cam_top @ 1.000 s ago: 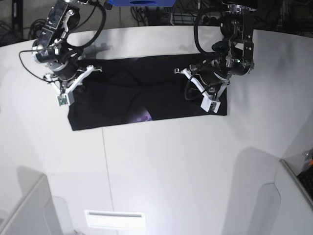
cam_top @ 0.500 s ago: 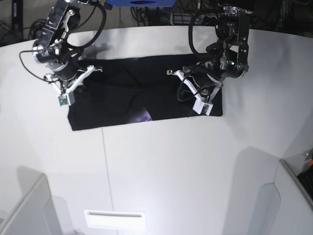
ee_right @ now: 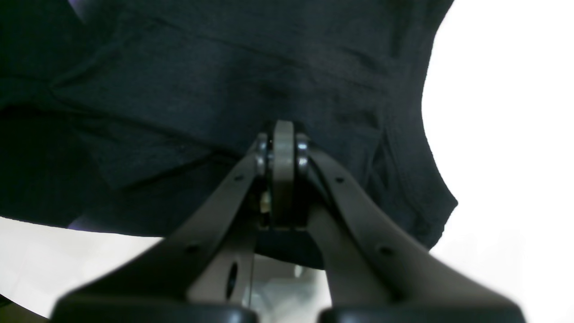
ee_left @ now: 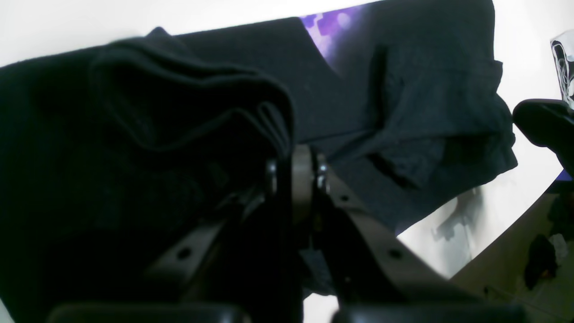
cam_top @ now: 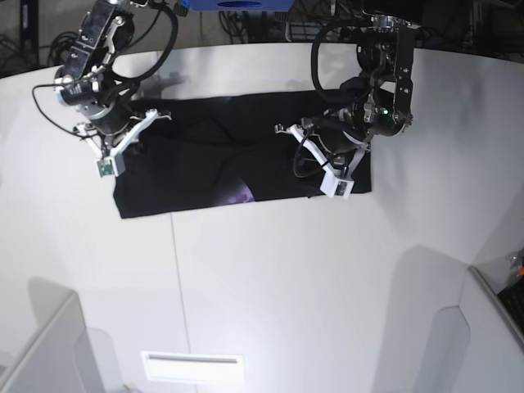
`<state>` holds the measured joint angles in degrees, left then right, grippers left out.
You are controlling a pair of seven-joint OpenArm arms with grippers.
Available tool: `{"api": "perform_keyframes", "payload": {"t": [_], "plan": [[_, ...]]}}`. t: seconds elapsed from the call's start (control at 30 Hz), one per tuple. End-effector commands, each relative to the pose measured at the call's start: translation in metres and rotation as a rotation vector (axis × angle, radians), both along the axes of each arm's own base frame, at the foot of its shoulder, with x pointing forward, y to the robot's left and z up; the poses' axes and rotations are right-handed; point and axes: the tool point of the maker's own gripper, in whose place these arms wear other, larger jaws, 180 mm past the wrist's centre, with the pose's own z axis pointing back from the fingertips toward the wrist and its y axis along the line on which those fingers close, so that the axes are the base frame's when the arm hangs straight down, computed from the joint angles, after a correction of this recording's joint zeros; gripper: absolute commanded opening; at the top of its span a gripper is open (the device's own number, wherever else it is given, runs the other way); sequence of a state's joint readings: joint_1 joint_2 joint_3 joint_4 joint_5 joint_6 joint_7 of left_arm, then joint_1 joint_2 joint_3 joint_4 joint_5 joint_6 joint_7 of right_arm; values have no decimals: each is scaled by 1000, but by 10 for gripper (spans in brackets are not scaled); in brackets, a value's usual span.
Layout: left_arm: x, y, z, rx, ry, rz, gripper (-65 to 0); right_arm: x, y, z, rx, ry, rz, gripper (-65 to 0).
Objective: Fold the T-shirt properly
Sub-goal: 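Fold the strip end with the left gripper toward the right gripper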
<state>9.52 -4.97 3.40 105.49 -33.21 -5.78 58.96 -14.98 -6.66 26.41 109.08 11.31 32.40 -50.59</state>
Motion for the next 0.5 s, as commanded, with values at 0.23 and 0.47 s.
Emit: {"api": "perform_keyframes", "payload": {"t": [0.23,0.47], "plan": [[8,-4,11,-23,-40,1,-650,8,-2,11,-4,-50,-1,-650],[4,-1,-5,-18,9,8,-650,8,-2,11,-4,-50,-1,-650]]}}
